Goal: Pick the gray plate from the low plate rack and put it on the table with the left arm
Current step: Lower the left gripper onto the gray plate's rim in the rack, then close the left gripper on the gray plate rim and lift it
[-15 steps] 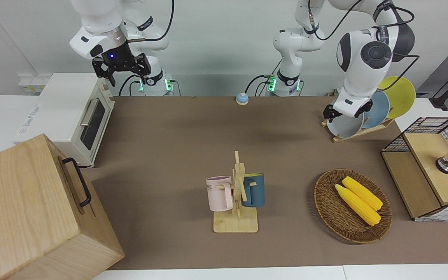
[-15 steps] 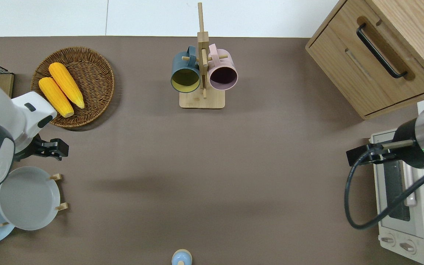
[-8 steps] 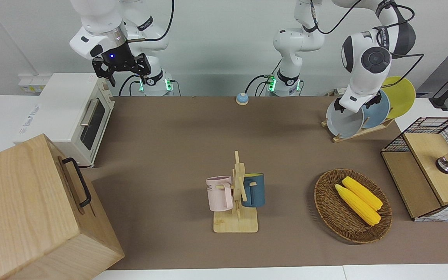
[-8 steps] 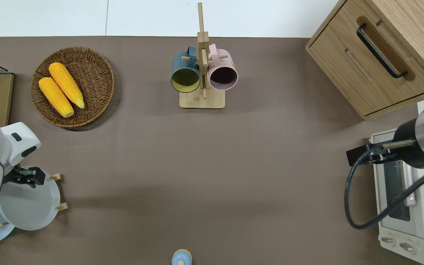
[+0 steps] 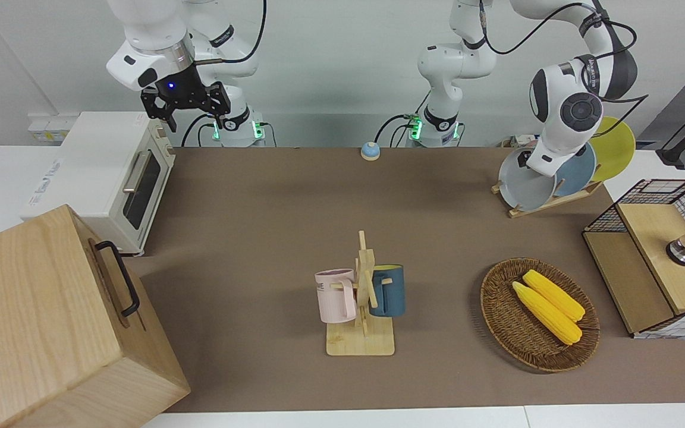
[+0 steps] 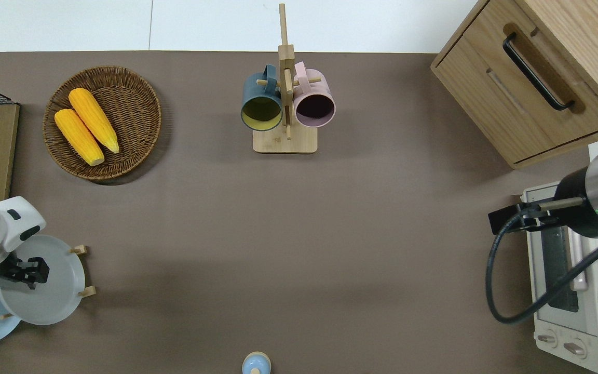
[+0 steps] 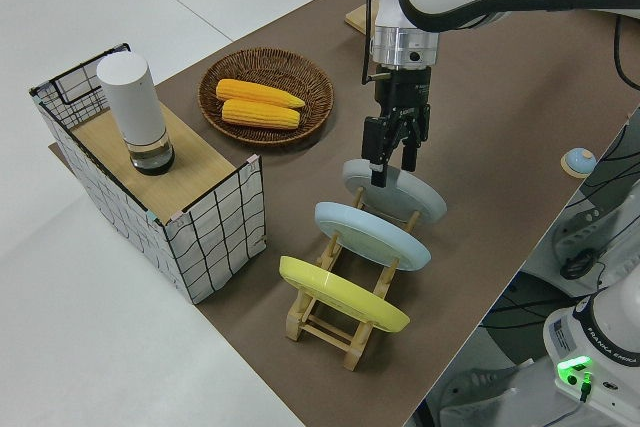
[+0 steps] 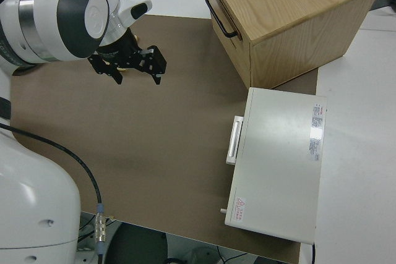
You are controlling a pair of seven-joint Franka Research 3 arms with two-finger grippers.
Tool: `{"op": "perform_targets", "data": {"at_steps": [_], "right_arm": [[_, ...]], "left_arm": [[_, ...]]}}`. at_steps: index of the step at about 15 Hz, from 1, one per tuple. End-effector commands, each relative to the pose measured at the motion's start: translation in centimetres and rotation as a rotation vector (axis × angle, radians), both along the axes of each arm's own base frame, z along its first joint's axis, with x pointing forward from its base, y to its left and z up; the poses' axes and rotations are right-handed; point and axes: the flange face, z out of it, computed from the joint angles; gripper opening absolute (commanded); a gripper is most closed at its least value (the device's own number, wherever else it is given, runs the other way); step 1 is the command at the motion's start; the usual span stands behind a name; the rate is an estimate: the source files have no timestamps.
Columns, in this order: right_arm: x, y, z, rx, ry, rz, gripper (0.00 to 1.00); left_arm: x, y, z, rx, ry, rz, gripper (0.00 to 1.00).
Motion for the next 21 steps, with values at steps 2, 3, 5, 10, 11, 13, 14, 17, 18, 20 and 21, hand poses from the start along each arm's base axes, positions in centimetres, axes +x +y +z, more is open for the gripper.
{"op": "perform_targets", "data": {"at_steps": [2, 3, 5, 10, 11, 13, 14, 17, 18, 20, 21], "right_arm": [[-0.3, -0.4, 0.4, 0.002, 0.005, -0.005, 0.99], [-0.3, -0.4, 0.4, 0.003, 0.005, -0.005, 0.99], [-0.3, -0.4, 0.4, 0.002, 0.005, -0.005, 0.99], [-0.3, -0.3, 0.4, 0.002, 0.005, -0.003, 0.99], [-0.3, -0.4, 0.4, 0.003, 0.005, -0.005, 0.99], [-0.3, -0.3, 0.4, 0.002, 0.005, -0.003, 0.987], [-0.3, -0.4, 0.4, 0.002, 0.005, -0.005, 0.99], [-0.3, -0.3, 0.4, 0.002, 0.005, -0.003, 0.99], [-0.3, -0.4, 0.4, 0.002, 0.005, -0.005, 0.99], [-0.3, -0.3, 0.4, 0.002, 0.005, -0.003, 0.99], [-0.3, -0.3, 0.4, 0.002, 0.005, -0.003, 0.987]], "left_arm": [[-0.3, -0.1, -0.6, 0.011, 0.006, -0.017, 0.2], [-0.3, -0.1, -0.5, 0.01, 0.003, -0.014, 0.14], [-0.2, -0.2, -0.1, 0.013, 0.0, -0.01, 0.13], [0.2, -0.5, 1.4, 0.02, -0.023, -0.007, 0.1], [0.5, -0.6, 1.9, 0.021, -0.031, -0.01, 0.1], [1.0, -0.9, 4.4, 0.027, -0.039, -0.006, 0.1], [1.1, -1.1, 5.4, 0.03, -0.04, -0.002, 0.09], [1.4, -2.3, 8.3, 0.043, -0.042, -0.001, 0.09], [1.5, -2.7, 9.2, 0.045, -0.046, 0.0, 0.09], [1.5, -3.6, 10.0, 0.035, -0.055, -0.008, 0.09], [1.5, -4.3, 9.9, 0.003, -0.059, -0.003, 0.09]]}}
